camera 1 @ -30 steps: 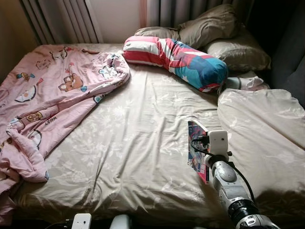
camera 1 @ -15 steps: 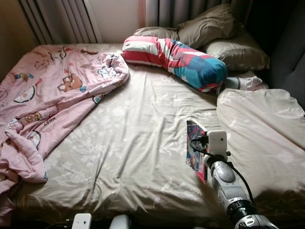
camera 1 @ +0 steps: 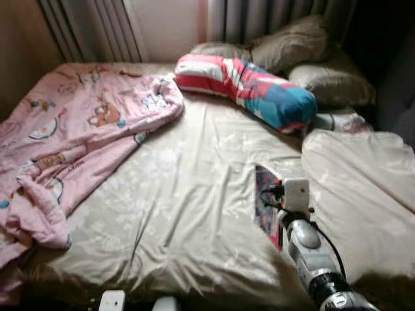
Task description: Clean up the room
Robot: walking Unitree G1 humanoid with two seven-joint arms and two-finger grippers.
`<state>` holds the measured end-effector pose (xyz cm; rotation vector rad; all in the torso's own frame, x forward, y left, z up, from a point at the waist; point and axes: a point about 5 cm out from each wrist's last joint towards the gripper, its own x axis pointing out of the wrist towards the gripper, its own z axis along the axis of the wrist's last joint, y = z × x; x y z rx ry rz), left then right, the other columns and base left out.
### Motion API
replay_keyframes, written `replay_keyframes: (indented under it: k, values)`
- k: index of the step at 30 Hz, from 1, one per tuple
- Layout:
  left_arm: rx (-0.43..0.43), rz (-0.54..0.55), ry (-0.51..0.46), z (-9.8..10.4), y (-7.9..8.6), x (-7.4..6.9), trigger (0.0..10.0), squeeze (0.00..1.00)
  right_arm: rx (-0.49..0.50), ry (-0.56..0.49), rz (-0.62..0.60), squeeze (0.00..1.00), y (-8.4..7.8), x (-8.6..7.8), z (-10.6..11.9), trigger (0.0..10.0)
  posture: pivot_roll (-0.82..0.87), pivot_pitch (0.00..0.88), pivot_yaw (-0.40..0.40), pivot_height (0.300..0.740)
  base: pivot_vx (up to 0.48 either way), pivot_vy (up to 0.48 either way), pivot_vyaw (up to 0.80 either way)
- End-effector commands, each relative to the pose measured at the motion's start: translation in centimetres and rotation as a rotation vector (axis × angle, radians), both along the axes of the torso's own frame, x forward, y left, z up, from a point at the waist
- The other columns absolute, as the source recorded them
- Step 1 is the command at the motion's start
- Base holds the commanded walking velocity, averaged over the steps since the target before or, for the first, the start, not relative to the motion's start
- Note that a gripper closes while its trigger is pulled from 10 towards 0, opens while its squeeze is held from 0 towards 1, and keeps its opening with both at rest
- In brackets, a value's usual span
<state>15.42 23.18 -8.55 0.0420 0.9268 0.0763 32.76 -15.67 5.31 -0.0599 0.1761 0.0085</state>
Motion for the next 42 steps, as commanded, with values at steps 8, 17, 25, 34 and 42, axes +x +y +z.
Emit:
replay_keyframes:
  k: [8,17,25,34,42]
  values:
    - [0.02,-0.029,0.03,-0.2,0.1,-0.4,10.0,0.0,0.012,-0.039,0.008,0.0,0.3,0.4,0.7,10.0,-0.04,0.073,0.028,0.655,0.354,0.0,0.0]
    - [0.027,-0.03,0.042,-0.3,0.2,-0.7,10.0,0.0,0.012,-0.026,0.011,0.0,0.4,0.2,0.4,10.0,-0.03,0.088,0.028,0.655,0.033,0.0,0.0]
    - [0.031,-0.033,0.044,-0.4,0.2,-1.0,10.0,0.0,0.065,0.018,-0.013,0.0,-0.8,0.1,0.4,10.0,-0.03,0.104,0.03,0.655,0.0,0.0,0.0]
    - [0.032,-0.042,0.044,-0.4,0.2,-1.1,10.0,0.0,0.225,0.116,0.0,0.0,-1.9,0.1,-0.2,10.0,-0.03,0.114,0.036,0.655,0.0,0.0,0.0]
    - [0.041,-0.049,0.043,-0.3,0.7,-1.2,10.0,0.0,0.276,0.19,0.095,0.0,-2.1,0.8,0.6,10.0,-0.03,0.124,0.05,0.655,0.0,0.0,0.0]
